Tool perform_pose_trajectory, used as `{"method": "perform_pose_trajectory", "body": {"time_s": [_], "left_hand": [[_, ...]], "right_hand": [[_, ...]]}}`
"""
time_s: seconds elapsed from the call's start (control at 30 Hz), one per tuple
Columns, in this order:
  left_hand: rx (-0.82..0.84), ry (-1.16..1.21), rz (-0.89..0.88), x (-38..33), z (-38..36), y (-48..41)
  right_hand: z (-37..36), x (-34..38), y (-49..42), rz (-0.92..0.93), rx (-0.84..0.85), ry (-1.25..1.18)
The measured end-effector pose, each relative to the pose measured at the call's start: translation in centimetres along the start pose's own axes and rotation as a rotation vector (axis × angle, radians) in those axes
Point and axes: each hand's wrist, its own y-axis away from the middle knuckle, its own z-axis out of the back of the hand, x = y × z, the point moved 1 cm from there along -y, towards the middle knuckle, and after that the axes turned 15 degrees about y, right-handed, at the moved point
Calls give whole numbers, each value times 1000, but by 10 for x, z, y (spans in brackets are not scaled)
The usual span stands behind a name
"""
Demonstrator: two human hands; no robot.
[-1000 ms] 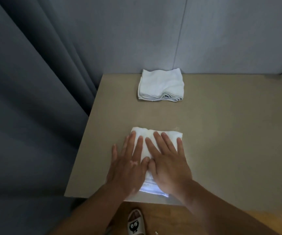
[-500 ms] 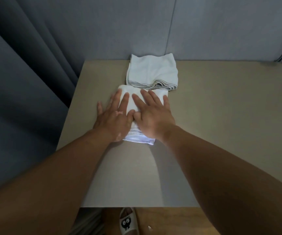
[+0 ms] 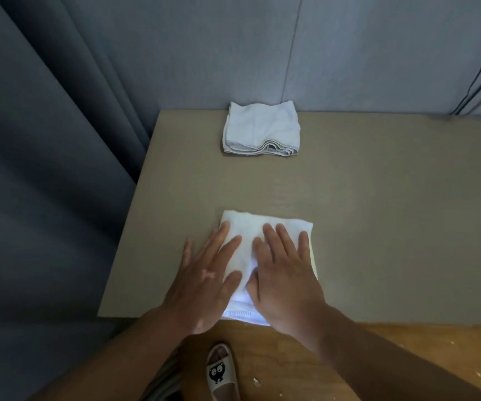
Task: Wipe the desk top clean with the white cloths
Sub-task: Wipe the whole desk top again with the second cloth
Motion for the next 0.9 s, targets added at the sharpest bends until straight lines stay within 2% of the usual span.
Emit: {"method": "perform_pose_trajectory", "body": {"time_s": [0.07,0.17,0.27,0.37,0.5,0.7,0.9], "left_hand": [[-123,73,-48,17,4,7],[-255,-30,42,41,18,-5],[-221,-166,154,52,32,-30],[-173,-204,235,55,41,-57],[-177,-229,274,51,43,-84],[-186,-250,321,46,45,-102],[-190,-249,329,43,47,-105]], "right_hand": [[6,5,5,-44,44,-80],[12,22,-1,-83,95,-141],[8,36,-15,-66,105,-93],[2,30,-33,-73,58,-62],[7,5,-71,-79,46,-59],[10,-29,-132,-195,35,-95],[13,-43,-154,-239,5,-130]]}}
